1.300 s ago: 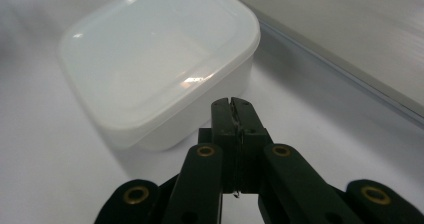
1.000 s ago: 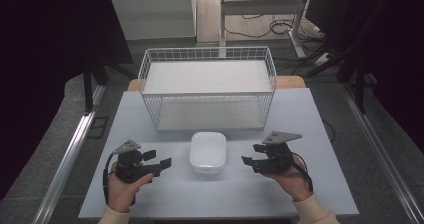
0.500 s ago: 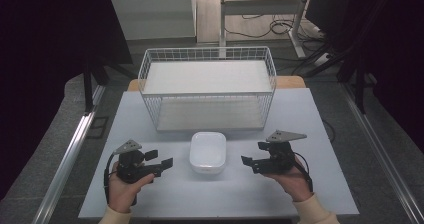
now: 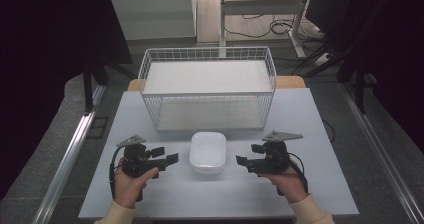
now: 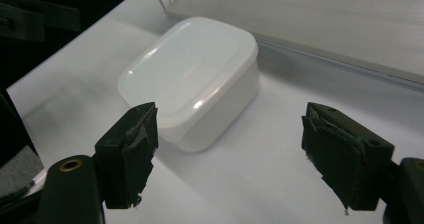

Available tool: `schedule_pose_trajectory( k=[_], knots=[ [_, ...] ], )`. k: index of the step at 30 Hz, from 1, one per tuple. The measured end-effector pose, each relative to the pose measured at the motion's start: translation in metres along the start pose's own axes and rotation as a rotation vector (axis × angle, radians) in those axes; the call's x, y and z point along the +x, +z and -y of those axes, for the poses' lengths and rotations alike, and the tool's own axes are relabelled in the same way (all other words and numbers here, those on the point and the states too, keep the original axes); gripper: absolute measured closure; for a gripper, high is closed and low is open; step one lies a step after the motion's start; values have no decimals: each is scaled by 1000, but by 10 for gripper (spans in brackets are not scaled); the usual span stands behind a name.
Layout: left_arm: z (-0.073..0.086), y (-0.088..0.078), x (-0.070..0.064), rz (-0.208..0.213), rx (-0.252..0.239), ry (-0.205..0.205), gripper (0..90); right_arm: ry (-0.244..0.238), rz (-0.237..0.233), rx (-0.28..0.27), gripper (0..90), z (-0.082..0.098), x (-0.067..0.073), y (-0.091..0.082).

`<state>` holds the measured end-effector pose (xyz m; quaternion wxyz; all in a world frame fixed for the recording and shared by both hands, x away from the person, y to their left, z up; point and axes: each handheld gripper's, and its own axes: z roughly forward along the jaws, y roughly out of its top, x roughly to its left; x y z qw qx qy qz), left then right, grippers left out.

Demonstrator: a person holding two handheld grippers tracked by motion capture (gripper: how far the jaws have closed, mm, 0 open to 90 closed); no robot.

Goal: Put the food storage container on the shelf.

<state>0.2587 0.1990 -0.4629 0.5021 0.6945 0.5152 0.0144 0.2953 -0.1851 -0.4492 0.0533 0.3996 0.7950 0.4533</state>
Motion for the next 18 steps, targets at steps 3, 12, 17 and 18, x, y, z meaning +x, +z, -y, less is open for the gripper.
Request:
schedule_pose_trajectory(
  k=[3, 12, 17, 18],
  knots=[
    [-8, 8, -1, 24, 14, -27, 277, 24, -14, -4, 234, -6, 3, 5],
    [-24, 28, 3, 75, 51, -85, 314, 93, -26, 26, 252, -20, 9, 27],
    [-28, 41, 13, 103, 91, -132, 368, 164, -57, 43, 277, -23, 6, 40],
    [-29, 44, 16, 109, 96, -145, 376, 180, -60, 44, 285, -23, 5, 44]
  ],
)
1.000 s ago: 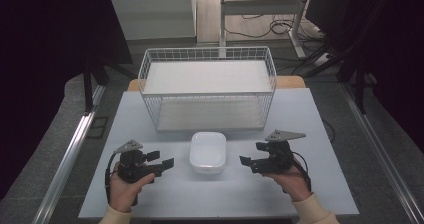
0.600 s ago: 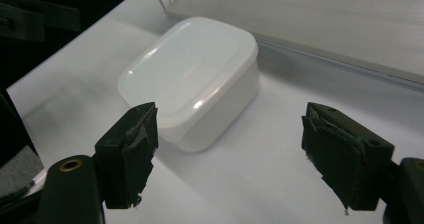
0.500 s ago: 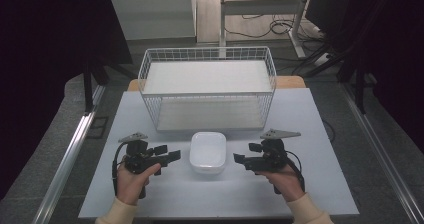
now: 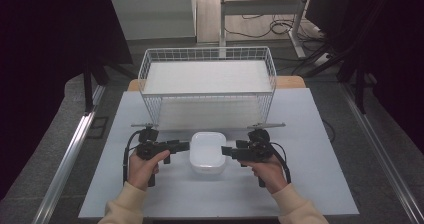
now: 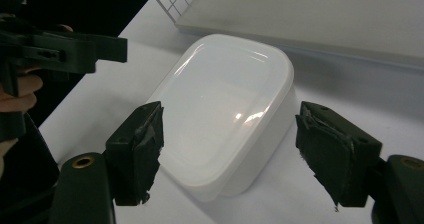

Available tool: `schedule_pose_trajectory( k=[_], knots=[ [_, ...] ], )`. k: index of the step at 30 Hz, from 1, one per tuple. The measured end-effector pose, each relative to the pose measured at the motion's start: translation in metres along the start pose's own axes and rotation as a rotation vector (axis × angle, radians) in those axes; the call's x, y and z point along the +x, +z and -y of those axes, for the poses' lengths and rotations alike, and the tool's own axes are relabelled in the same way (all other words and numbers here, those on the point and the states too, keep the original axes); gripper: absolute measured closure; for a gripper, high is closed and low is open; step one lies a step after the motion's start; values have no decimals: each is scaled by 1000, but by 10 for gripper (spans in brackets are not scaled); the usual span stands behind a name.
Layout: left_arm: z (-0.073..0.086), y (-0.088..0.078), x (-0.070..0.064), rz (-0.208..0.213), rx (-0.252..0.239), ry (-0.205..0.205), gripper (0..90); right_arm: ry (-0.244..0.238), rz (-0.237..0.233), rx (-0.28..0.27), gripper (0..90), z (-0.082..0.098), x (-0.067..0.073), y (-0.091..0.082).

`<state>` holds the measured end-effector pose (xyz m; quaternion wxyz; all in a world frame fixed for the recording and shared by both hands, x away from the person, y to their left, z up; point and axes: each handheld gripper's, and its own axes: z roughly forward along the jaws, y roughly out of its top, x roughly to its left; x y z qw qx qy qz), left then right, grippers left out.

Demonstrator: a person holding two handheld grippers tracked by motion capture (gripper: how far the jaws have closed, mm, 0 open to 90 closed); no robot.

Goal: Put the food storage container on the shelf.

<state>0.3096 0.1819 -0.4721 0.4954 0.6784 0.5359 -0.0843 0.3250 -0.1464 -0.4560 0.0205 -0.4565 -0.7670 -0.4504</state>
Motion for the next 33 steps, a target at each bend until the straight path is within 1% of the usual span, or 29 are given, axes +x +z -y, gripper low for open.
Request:
schedule_pose_trajectory(
  k=[2, 4, 7, 9, 13, 14, 15, 17, 19, 20, 23, 25, 26, 27, 29, 31, 33],
  knots=[
    [-2, 5, 4, 17, 4, -36, 390, 32, -7, 6, 303, -1, -3, 6],
    [-2, 8, 7, 20, 15, -41, 404, 52, -8, 10, 322, -1, -5, 11],
    [-2, 12, 8, 13, 48, -40, 414, 79, -16, 23, 356, 0, -8, 19],
    [-1, 15, 9, 19, 72, -37, 422, 87, -20, 33, 375, 2, -10, 22],
    [-1, 21, 10, 19, 88, -47, 446, 98, -11, 52, 409, 6, -12, 29],
    [-1, 22, 11, 19, 92, -53, 451, 102, -18, 53, 422, 7, -13, 30],
    [0, 24, 12, 22, 95, -59, 460, 113, -26, 57, 430, 8, -14, 31],
    [1, 27, 14, 36, 91, -81, 476, 118, -24, 62, 453, 9, -14, 33],
    [3, 31, 17, 61, 94, -114, 499, 128, -29, 67, 482, 11, -16, 36],
    [4, 33, 18, 61, 103, -120, 513, 140, -34, 67, 501, 11, -17, 36],
    [8, 35, 22, 53, 107, -132, 568, 168, -47, 66, 558, 13, -21, 36],
    [8, 36, 23, 50, 110, -147, 606, 199, -66, 65, 596, 13, -24, 35],
    [8, 37, 23, 42, 111, -145, 620, 207, -71, 62, 614, 13, -25, 34],
    [7, 37, 24, 35, 114, -148, 636, 215, -77, 66, 619, 13, -26, 34],
    [7, 38, 26, 40, 113, -161, 650, 229, -86, 66, 633, 13, -28, 34],
    [6, 36, 26, 37, 105, -166, 677, 249, -98, 67, 648, 13, -30, 34],
    [6, 35, 26, 41, 107, -174, 698, 272, -113, 66, 664, 14, -32, 33]
  ],
)
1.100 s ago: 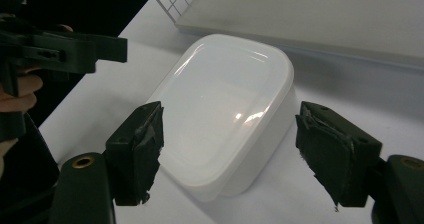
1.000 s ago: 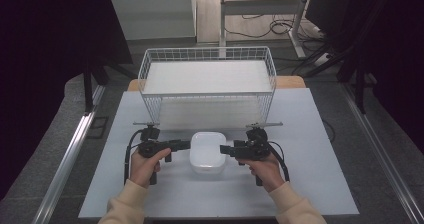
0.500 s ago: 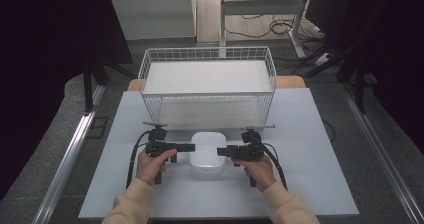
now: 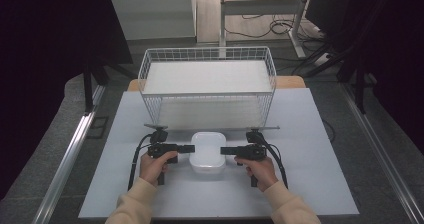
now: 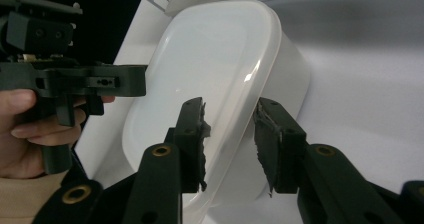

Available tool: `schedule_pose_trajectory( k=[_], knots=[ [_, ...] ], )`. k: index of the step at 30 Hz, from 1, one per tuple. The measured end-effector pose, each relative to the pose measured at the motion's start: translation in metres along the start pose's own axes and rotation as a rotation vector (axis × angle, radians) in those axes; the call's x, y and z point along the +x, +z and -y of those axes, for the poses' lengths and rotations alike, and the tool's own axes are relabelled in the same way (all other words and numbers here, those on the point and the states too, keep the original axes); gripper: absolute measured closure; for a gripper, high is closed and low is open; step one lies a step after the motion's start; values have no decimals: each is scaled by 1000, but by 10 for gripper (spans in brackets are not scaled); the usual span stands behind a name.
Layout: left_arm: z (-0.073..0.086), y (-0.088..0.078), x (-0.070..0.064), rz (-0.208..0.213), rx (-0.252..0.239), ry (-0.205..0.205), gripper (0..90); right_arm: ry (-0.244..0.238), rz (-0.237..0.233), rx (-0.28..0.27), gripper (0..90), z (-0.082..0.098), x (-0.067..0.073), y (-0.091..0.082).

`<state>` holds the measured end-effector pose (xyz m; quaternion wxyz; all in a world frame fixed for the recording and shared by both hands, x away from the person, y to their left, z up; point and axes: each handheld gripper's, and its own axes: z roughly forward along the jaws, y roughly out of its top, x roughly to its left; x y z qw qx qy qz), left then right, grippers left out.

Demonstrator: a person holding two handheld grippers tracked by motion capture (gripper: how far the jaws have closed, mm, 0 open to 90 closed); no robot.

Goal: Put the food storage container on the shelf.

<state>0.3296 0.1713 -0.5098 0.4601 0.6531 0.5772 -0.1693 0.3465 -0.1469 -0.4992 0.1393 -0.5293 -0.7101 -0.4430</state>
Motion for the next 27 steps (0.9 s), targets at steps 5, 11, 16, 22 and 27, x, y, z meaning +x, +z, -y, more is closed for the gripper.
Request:
schedule_pose_trajectory(
  k=[5, 11, 16, 22, 27],
  knots=[
    [2, -4, -2, 10, -1, 10, 722, 12, -17, 0, 695, 1, 0, -4],
    [6, -10, -7, 33, -14, 35, 769, 13, -39, -14, 748, 5, 2, -11],
    [10, -14, -11, 43, -15, 74, 799, -2, -53, -29, 792, 7, 3, -17],
    [14, -17, -17, 41, -14, 124, 800, -47, -42, -39, 794, 9, 8, -23],
    [15, -23, -26, 55, -30, 149, 800, -86, -49, -51, 796, 9, 15, -31]
  ],
)
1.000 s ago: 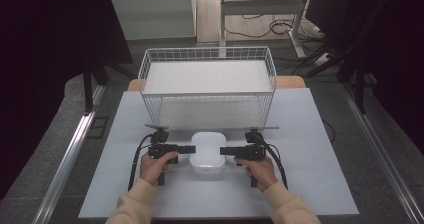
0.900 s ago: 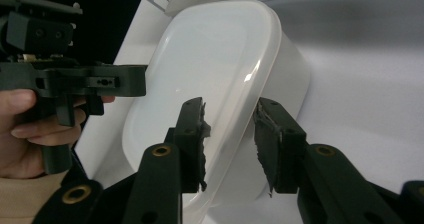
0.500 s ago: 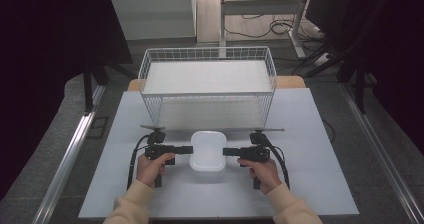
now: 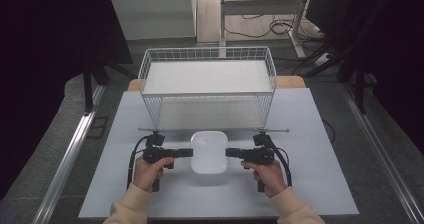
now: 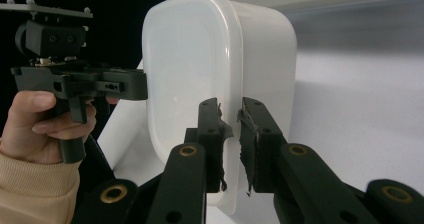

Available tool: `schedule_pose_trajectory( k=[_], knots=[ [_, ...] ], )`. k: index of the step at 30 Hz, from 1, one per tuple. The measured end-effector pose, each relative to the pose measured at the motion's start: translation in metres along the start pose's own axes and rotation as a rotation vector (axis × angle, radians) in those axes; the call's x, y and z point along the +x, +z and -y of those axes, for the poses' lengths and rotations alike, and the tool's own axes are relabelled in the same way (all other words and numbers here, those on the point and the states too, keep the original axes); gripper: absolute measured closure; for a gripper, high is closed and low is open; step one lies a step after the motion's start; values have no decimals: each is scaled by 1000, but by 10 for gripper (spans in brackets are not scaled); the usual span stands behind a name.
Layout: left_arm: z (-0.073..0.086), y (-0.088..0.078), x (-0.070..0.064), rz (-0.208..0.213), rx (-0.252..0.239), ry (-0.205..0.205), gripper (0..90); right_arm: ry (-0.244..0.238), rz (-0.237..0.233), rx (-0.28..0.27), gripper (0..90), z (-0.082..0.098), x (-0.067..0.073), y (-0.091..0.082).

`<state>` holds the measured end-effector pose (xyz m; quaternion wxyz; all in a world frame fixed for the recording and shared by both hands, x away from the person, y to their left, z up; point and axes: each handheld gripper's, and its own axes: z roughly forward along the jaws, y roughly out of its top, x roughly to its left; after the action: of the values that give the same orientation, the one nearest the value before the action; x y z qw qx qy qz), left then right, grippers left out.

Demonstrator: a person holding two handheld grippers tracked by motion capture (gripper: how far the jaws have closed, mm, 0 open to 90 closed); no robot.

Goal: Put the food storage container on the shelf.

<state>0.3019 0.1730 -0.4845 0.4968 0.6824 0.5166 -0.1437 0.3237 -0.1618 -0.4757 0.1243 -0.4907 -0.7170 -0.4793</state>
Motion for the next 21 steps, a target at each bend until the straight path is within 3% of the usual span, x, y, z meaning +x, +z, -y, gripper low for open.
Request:
schedule_pose_trajectory(
  k=[9, 15, 21],
  knots=[
    [-11, -22, -30, 3, -54, 81, 800, -91, -16, -43, 797, -12, 27, -20],
    [-26, -40, -56, -6, -90, 158, 801, -156, -21, -77, 797, -27, 50, -37],
    [-44, -53, -77, -13, -117, 206, 801, -219, -21, -113, 797, -46, 69, -53]
  ],
)
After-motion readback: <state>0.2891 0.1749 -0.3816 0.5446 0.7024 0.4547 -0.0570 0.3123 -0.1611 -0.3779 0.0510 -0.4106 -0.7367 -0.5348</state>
